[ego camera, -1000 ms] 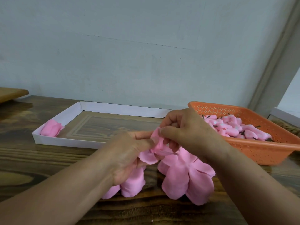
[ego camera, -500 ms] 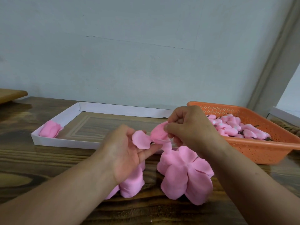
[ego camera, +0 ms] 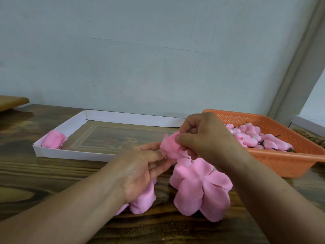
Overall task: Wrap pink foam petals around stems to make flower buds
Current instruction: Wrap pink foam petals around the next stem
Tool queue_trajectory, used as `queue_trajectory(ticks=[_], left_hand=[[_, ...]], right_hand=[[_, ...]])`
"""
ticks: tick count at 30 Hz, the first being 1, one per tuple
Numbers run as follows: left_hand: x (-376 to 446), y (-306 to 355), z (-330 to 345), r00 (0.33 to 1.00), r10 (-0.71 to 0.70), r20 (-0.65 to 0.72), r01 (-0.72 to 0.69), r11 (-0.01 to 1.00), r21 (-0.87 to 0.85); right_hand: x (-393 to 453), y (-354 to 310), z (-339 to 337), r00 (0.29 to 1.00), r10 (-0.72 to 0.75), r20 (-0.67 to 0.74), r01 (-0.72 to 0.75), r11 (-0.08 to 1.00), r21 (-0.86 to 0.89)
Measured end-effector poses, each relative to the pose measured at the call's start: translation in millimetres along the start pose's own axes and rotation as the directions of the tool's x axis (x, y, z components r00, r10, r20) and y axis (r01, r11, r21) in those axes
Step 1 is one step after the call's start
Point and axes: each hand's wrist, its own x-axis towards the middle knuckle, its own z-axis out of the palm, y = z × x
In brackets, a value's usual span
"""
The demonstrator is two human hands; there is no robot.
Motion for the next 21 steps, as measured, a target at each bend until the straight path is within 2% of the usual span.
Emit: queue_trajectory(ticks=[6, 11, 16, 21], left_hand=[[1.4, -1.6, -0.7, 0.997, 0.055, -0.056, -0.054, 0.998, 0.011], [-3.7, 0.0, 1.8, 0.975, 0.18, -0.129, -0.149, 0.964, 0.219], [-5.2, 0.1, 1.9, 0.978, 0.199, -0.064, -0.174, 0.945, 0.279], [-5.2, -0.5, -0.8, 0.989, 0.137, 0.048, -0.144, 0.954, 0.264]], right_hand=[[-2.0, -2.1, 0.9, 0.997, 0.004, 0.082, -0.007, 0.999, 0.033], [-3.8, -3.3, 3.6, 0.996, -0.004, 0.09, -0.002, 0.998, 0.067], [-2.8, -2.3, 3.4, 0.997, 0.014, 0.075, -0.021, 0.995, 0.1], [-4.3, -2.5, 5.1, 0.994, 0.003, 0.112, -0.016, 0.993, 0.115]])
